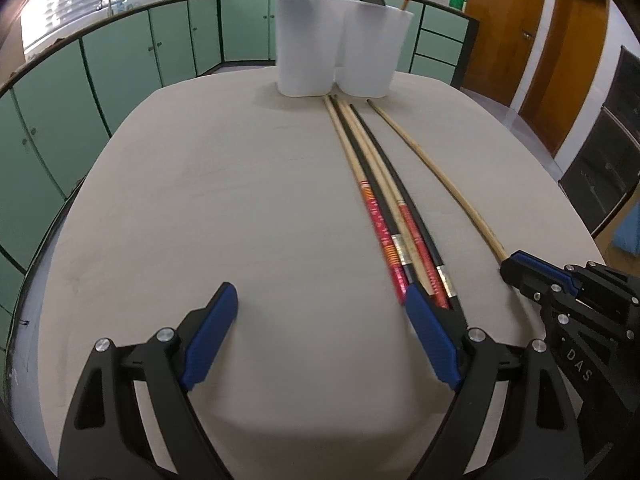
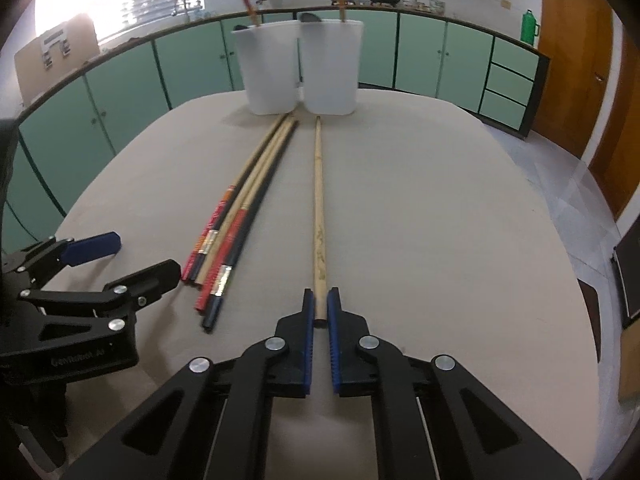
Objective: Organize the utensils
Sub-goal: 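Close the left tool on a red chopstick while the right tool holds the wooden one, then lift both held chopsticks over the white holder and lower them into its compartments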
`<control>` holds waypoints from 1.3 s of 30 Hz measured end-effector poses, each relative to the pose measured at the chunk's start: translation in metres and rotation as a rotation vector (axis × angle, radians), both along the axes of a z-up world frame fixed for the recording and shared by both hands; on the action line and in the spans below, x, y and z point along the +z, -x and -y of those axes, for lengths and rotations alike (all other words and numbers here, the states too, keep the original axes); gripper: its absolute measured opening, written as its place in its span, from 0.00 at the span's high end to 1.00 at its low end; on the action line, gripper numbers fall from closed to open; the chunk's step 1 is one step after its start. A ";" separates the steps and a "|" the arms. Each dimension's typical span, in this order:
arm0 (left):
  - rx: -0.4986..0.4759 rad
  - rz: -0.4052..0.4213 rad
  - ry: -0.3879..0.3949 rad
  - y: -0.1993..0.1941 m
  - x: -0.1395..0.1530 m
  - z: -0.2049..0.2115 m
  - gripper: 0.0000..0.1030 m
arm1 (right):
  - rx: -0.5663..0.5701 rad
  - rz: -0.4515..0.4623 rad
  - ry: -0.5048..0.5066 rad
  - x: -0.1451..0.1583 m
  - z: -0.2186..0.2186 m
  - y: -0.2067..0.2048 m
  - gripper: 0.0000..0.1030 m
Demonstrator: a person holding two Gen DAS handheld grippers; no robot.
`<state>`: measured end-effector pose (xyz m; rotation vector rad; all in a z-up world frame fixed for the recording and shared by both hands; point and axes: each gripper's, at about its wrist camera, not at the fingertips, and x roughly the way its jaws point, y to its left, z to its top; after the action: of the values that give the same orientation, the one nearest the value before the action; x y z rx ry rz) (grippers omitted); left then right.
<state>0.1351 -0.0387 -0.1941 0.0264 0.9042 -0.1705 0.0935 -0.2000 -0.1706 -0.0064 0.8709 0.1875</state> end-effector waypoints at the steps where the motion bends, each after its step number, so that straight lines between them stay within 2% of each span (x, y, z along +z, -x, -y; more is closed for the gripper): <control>1: 0.000 0.001 -0.004 -0.001 0.000 0.002 0.19 | 0.000 -0.001 -0.006 0.000 0.001 0.000 0.93; 9: 0.030 -0.005 -0.063 -0.005 -0.003 0.005 0.19 | 0.000 -0.003 -0.022 -0.001 0.003 0.001 0.93; 16: 0.046 -0.004 -0.052 -0.004 -0.003 0.000 0.21 | 0.005 -0.006 -0.030 -0.001 0.004 0.000 0.93; 25: 0.024 0.015 -0.031 -0.003 -0.001 0.007 0.56 | 0.006 -0.008 -0.029 -0.003 0.004 0.000 0.93; 27: 0.014 0.019 -0.032 -0.002 0.000 0.009 0.71 | 0.005 -0.006 -0.022 -0.002 0.004 0.000 0.93; 30: -0.007 0.020 -0.025 -0.001 0.000 0.013 0.87 | 0.005 -0.003 -0.011 -0.003 0.002 0.000 0.93; 33: -0.021 0.020 -0.022 -0.001 0.000 0.016 0.94 | 0.005 -0.002 -0.010 -0.003 0.002 -0.001 0.93; 39: -0.017 0.019 -0.007 -0.001 0.001 0.014 0.95 | 0.002 -0.001 -0.018 -0.002 0.003 -0.001 0.93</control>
<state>0.1361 -0.0523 -0.1936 0.0420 0.8854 -0.1829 0.0940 -0.2033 -0.1724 0.0100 0.8698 0.1969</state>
